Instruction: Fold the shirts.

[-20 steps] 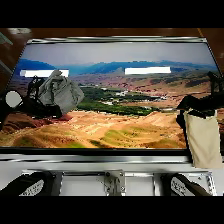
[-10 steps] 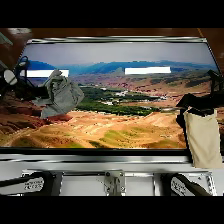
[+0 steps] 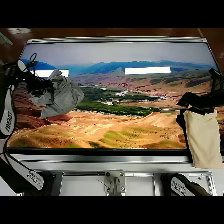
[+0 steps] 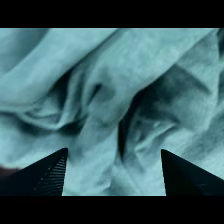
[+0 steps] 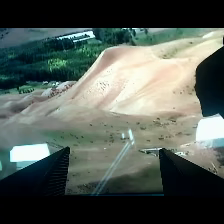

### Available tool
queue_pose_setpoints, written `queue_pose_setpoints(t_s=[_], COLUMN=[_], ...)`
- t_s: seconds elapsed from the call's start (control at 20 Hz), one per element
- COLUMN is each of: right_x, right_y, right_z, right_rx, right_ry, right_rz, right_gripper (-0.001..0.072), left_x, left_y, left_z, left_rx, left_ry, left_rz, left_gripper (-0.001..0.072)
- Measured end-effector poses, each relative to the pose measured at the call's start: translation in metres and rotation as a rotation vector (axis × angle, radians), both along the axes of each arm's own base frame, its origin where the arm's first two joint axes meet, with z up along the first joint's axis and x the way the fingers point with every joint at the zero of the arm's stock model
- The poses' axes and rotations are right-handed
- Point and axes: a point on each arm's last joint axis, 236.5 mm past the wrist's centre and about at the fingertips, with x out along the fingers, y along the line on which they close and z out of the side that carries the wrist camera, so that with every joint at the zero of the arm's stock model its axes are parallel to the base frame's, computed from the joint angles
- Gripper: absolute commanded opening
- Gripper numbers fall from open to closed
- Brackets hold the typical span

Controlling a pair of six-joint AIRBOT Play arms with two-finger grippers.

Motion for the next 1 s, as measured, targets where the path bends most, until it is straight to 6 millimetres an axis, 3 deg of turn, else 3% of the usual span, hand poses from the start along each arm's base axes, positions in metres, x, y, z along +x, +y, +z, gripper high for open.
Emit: queue_pose_setpoints(t_s=[0.3,0.35,0.4,0.45,0.65,0.75,0.8,0.85,1.0], right_x=[0.004,0.005,0.005,0.005,0.007,0.009,0.010,0.011,0.009], right_y=[-0.002,-0.002,-0.002,-0.001,0.002,0.002,0.002,0.002,0.003], right_z=[0.001,0.001,0.001,0.002,0.003,0.004,0.004,0.005,0.015], right_rx=[-0.006,-0.006,-0.004,-0.002,0.014,0.016,0.016,0.018,0.012], right_ry=[-0.019,-0.020,-0.020,-0.021,-0.031,-0.038,-0.042,-0.046,-0.072], right_rz=[-0.008,-0.008,-0.011,-0.011,-0.015,-0.017,-0.019,-0.019,-0.019], right_gripper=[0.0676,0.0676,0.0676,0.0676,0.0676,0.0675,0.0631,0.0530,0.0507], left_x=[0.003,0.003,0.003,0.002,-0.002,0.002,0.008,0.013,0.020], left_y=[-0.023,-0.026,-0.026,-0.023,-0.022,-0.024,-0.028,-0.033,-0.058], left_z=[-0.042,-0.045,-0.049,-0.053,-0.053,-0.029,-0.011,0.014,0.108], left_rx=[-0.046,-0.049,-0.046,-0.037,-0.019,-0.004,0.006,0.016,0.042], left_ry=[0.057,0.062,0.069,0.077,0.099,0.067,0.026,-0.024,-0.210], left_rz=[-0.064,-0.070,-0.071,-0.068,-0.073,-0.101,-0.124,-0.154,-0.236], left_gripper=[0.0686,0.0505,0.0229,0.0048,0.0032,0.0032,0.0032,0.0032,0.0032])
